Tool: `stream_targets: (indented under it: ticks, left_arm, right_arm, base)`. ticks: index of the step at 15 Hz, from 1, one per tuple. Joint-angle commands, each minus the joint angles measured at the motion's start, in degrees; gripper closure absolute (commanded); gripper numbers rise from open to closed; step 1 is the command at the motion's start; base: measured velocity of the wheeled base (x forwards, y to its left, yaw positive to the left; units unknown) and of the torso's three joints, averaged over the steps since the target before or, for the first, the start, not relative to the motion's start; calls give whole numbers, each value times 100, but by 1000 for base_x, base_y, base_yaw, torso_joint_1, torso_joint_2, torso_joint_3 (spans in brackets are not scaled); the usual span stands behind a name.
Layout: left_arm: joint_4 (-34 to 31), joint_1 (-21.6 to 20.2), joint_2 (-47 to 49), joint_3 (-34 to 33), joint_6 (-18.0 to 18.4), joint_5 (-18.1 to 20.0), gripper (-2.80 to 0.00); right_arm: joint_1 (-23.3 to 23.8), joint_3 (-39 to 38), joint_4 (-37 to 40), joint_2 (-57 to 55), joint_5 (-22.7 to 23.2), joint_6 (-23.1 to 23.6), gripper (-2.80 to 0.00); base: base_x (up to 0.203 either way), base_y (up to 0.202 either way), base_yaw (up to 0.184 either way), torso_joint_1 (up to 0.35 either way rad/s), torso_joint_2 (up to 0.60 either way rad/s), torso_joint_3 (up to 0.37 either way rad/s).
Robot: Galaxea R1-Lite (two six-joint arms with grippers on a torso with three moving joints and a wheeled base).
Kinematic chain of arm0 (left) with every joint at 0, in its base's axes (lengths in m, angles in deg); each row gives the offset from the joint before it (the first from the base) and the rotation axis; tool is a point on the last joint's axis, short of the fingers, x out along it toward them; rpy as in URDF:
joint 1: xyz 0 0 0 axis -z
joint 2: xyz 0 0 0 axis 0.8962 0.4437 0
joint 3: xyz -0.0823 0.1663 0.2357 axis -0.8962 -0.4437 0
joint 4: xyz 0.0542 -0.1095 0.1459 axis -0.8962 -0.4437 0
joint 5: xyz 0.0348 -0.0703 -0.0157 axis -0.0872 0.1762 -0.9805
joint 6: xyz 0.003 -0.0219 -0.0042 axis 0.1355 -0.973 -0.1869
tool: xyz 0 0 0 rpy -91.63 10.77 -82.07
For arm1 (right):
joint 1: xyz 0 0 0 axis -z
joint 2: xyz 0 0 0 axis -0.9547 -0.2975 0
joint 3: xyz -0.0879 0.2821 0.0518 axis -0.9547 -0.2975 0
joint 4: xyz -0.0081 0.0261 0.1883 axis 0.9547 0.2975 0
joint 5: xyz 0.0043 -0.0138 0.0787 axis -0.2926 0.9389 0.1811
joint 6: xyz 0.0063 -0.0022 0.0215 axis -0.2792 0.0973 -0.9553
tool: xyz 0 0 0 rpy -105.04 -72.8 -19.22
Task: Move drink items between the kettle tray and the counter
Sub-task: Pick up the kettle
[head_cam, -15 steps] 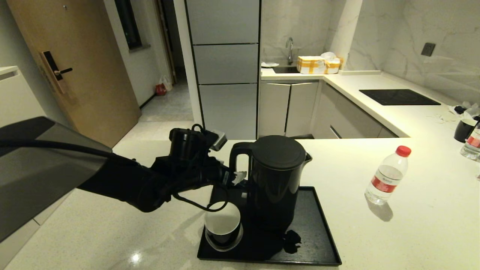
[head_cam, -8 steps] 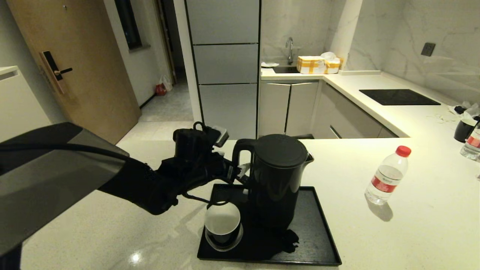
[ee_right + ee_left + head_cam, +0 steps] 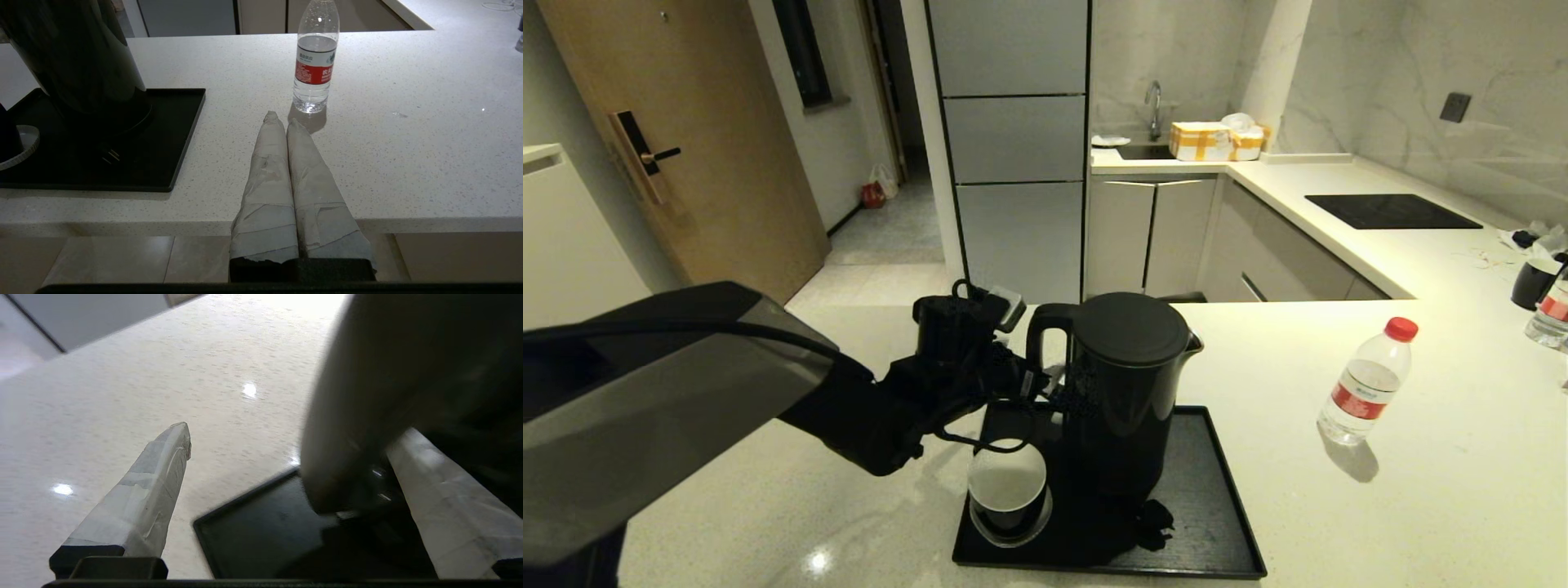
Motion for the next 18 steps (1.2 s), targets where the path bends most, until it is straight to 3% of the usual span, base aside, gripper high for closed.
stream_targets:
  ticks: [1, 13, 15, 18]
  left_arm:
    - [109, 1, 200, 202, 58, -91, -280]
    - [100, 11, 268, 522, 51, -167, -280]
    - [135, 45, 356, 610, 51, -483, -280]
    - [137, 81, 329, 587, 51, -483, -280]
  right_arm:
    - [-1, -9, 0, -7, 4, 4, 0]
    - [-1, -18, 0, -7, 4, 4, 0]
    - [-1, -15, 0, -7, 4, 4, 0]
    - [-7, -11, 0, -7, 2, 4, 0]
  base:
    - [0, 0, 0, 0, 0, 0]
    - [0, 0, 0, 0, 0, 0]
    - [0, 0, 0, 0, 0, 0]
    - [0, 0, 0, 0, 0, 0]
